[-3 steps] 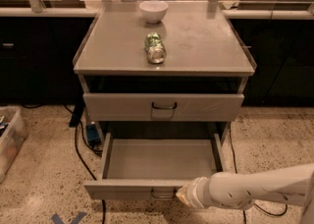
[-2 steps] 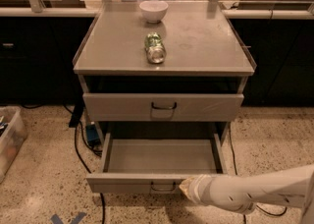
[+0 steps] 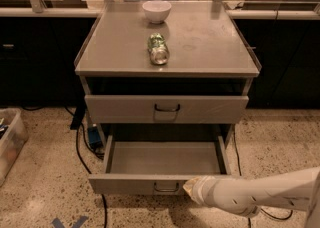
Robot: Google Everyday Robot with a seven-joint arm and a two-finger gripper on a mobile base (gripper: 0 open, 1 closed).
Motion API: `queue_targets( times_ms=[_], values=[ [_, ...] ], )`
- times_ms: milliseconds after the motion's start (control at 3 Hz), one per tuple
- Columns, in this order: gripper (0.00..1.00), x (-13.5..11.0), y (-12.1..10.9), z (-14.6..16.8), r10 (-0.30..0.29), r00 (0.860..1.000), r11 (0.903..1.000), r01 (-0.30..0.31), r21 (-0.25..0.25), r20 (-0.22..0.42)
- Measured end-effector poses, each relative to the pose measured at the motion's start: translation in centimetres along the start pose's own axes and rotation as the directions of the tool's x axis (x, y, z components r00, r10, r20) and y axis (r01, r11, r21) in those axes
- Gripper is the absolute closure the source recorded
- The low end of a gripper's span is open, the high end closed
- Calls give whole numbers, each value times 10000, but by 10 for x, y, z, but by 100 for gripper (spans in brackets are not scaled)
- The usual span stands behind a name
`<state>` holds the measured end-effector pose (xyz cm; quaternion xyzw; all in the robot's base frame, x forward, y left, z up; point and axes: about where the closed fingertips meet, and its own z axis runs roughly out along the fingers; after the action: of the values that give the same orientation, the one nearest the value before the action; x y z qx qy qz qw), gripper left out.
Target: Close middle drawer
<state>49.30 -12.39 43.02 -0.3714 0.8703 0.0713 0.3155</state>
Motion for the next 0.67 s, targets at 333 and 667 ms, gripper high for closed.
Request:
queue_targets(
  times_ms=[333,667],
  values=[
    [100,2,-2,6,140,9998,9997,-144,-204,-167],
    [100,1,-11,14,253,9992,9997,-254,-29,-323]
  ],
)
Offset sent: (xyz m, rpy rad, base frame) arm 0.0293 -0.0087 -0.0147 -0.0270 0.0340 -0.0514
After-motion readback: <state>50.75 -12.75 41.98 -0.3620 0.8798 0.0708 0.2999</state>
